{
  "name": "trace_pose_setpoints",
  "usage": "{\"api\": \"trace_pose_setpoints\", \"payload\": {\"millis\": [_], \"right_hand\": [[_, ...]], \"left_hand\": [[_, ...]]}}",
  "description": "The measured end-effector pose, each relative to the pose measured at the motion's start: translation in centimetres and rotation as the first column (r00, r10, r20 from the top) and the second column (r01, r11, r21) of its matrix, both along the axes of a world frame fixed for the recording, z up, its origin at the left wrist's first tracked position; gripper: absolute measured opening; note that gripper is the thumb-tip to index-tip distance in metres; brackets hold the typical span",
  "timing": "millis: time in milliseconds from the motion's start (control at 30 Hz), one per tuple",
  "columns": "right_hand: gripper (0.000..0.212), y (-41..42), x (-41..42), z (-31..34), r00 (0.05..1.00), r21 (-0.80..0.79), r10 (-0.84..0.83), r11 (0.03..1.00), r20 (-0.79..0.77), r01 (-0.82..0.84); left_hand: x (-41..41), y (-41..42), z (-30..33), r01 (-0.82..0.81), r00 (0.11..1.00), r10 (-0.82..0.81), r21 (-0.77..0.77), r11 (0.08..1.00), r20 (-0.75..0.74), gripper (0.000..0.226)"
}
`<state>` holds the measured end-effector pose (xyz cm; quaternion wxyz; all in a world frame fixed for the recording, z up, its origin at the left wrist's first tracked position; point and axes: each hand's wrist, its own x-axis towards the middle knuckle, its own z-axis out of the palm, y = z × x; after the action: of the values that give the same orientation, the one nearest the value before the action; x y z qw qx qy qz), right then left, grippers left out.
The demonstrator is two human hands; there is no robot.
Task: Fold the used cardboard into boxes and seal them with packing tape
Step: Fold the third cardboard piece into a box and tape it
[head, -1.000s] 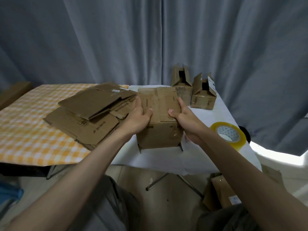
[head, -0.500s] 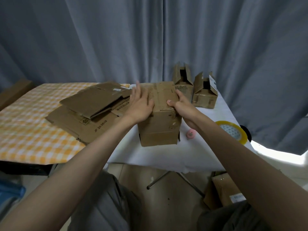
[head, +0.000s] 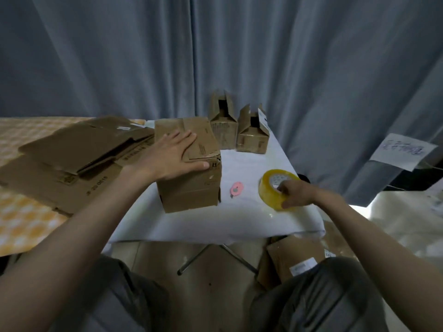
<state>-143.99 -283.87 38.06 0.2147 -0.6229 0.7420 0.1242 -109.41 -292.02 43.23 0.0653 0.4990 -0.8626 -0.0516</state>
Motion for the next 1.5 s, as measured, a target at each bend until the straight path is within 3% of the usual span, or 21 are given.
{"api": "trace_pose_setpoints", "payload": {"millis": [100,167,333,500,667,733,833,1000,1300,1500], "right_hand": [[0.034,1.2,-0.1,-1.4,0.998,-0.166,0.038,0.985,-0.051,-0.046],[0.040,1.6,-0.1,-1.5,1.000,-0.284,0.016,0.958,-0.025,-0.023],[0.043,1.6,0.8,0.2,0.950,-0.531,0.027,0.834,0.311,0.151],[0.044,1.1,2.7,3.2,0.861,-0.635,0.168,0.744,0.480,0.208],[0.048,0.8,3.6,5.0,0.840,-0.672,0.224,0.711,0.495,0.206],[0.050,0.6,3.7,5.4,0.851,-0.680,0.234,0.711,0.470,0.180],[0.051,0.6,3.9,5.7,0.869,-0.688,0.236,0.710,0.434,0.151],[0.052,1.1,3.9,6.9,0.874,-0.687,0.249,0.716,0.418,0.124],[0.054,2.8,3.3,10.0,0.856,-0.678,0.288,0.729,0.429,0.095],[0.031,3.6,3.8,12.8,0.745,-0.612,0.346,0.784,0.570,0.104]], "left_hand": [[-0.8,0.1,-0.3,-0.035,0.999,0.035,-0.024,0.999,-0.002,0.111],[-1.8,0.3,-0.5,-0.064,0.998,0.064,-0.039,0.997,0.003,0.109],[-5.0,0.7,-1.0,-0.148,0.989,0.150,-0.077,0.986,0.013,0.105],[-7.0,0.4,-0.9,-0.178,0.984,0.178,-0.006,0.984,-0.010,0.106],[-6.0,0.2,0.4,-0.135,0.981,0.139,0.031,0.990,-0.139,0.109],[-5.7,0.0,1.7,-0.066,0.962,0.056,-0.030,0.997,-0.267,0.091],[-6.2,0.3,4.0,0.121,0.880,-0.202,-0.208,0.971,-0.429,0.052],[-8.9,1.1,6.7,0.328,0.830,-0.405,-0.252,0.910,-0.384,0.037],[-10.9,2.0,7.9,0.253,0.647,-0.373,-0.274,0.928,-0.666,0.017],[-11.1,3.0,9.8,0.171,0.487,-0.274,-0.217,0.961,-0.829,0.006]]}}
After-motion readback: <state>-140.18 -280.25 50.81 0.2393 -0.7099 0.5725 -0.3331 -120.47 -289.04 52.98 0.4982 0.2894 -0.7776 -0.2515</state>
